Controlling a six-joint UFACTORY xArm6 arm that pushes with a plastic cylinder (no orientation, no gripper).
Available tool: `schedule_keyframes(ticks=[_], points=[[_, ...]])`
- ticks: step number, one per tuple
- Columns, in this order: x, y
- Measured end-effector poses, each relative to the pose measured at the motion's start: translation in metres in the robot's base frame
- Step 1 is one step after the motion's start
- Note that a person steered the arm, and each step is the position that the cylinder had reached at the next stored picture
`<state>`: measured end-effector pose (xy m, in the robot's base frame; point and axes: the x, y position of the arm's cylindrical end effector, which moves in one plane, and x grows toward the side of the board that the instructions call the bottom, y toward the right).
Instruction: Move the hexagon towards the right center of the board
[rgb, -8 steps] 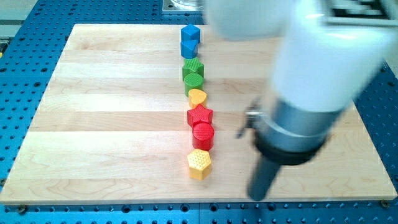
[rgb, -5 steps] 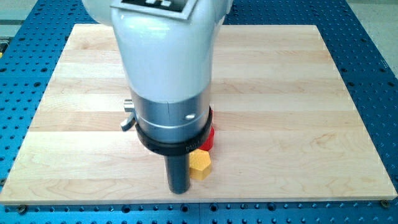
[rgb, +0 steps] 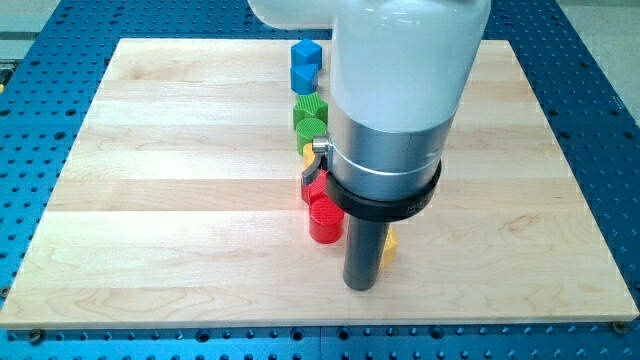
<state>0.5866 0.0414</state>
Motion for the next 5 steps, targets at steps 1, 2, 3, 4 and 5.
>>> schedule_keyframes(ticks=[1, 2, 3, 4, 5], points=[[0.000, 0.001], [0.000, 0.014], [0.000, 0.014], [-0.002, 0.038], [-0.001, 0.067]])
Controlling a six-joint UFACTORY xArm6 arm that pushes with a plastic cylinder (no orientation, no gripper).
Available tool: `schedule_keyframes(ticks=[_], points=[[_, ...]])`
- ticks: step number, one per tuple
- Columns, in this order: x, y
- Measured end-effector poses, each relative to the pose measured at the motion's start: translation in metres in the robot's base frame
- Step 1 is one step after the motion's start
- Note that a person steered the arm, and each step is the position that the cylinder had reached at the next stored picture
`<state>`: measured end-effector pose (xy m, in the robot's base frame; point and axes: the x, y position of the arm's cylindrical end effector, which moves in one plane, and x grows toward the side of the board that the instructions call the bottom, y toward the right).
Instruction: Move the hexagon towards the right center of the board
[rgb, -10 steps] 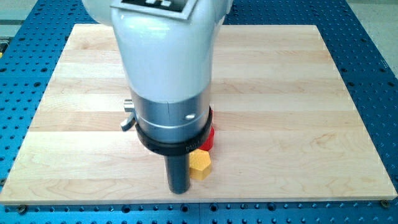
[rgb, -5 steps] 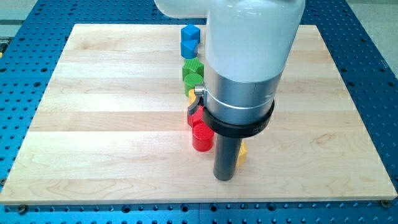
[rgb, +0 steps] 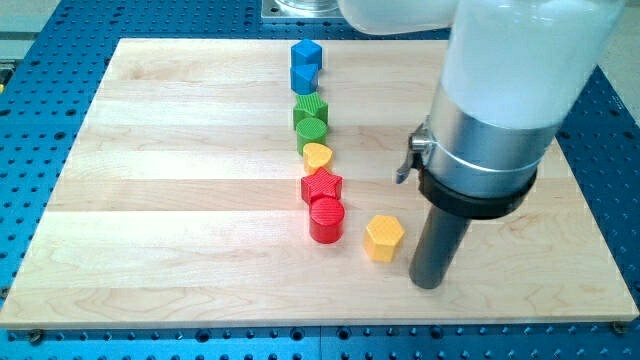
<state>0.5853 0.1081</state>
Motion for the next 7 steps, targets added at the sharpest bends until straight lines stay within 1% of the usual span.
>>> schedule_keyframes(ticks=[1, 2, 3, 4, 5, 6, 7], points=[[0.010, -0.057], [-0.004, -0.071], [-0.026, -0.031], [-0.026, 0.054], [-0.025, 0.065], [-0.025, 0.065], [-0.029, 0.044]])
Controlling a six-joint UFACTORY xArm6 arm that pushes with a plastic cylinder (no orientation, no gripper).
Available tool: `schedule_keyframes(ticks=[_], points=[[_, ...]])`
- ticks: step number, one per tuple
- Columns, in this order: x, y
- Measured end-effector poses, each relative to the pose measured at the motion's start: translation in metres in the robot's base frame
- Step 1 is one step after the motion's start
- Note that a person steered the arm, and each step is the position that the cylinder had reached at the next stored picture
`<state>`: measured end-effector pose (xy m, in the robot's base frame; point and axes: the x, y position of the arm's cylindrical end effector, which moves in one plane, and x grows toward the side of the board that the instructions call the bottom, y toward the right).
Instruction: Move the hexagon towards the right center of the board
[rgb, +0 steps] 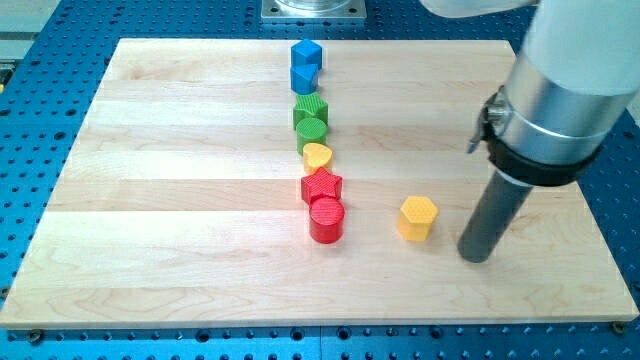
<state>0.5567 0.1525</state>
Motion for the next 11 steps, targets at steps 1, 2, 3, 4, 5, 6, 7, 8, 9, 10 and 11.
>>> schedule_keyframes(ticks=[1, 2, 3, 4, 5, 6, 7, 8, 9, 10, 11], points=[[-0.006, -0.038], [-0.009, -0.101], [-0.048, -0.098], [-0.042, -0.022], [-0.029, 0.048], [-0.059, 0.039], [-0.060, 0.039], [-0.077, 0.064], [-0.063, 0.111], [-0.031, 0.119], [-0.044, 0.119]])
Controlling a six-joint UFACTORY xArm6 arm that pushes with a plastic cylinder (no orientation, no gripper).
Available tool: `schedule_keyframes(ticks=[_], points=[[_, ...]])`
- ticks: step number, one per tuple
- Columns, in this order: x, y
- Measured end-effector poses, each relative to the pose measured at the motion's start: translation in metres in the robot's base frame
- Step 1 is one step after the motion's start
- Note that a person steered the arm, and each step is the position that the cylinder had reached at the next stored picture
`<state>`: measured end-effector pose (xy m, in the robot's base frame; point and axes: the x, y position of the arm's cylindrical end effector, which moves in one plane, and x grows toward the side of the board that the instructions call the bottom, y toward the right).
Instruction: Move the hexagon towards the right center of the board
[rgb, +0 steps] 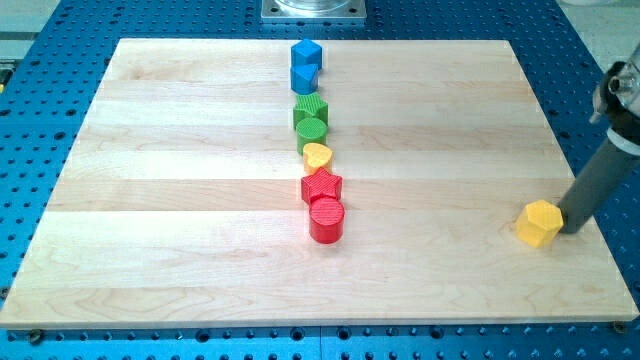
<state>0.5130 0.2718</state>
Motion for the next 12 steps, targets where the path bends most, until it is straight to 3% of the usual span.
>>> schedule_keyframes(ticks=[1, 2, 4, 6, 7, 8, 9, 10, 11, 12], points=[[-0.019, -0.033], [0.020, -0.050], [0.004, -0.065], [0.006, -0.044], [0.004, -0.004], [0.079, -0.015], [0.104, -0.088], [0.059, -0.053], [0.070, -0.063], [0.076, -0.030]])
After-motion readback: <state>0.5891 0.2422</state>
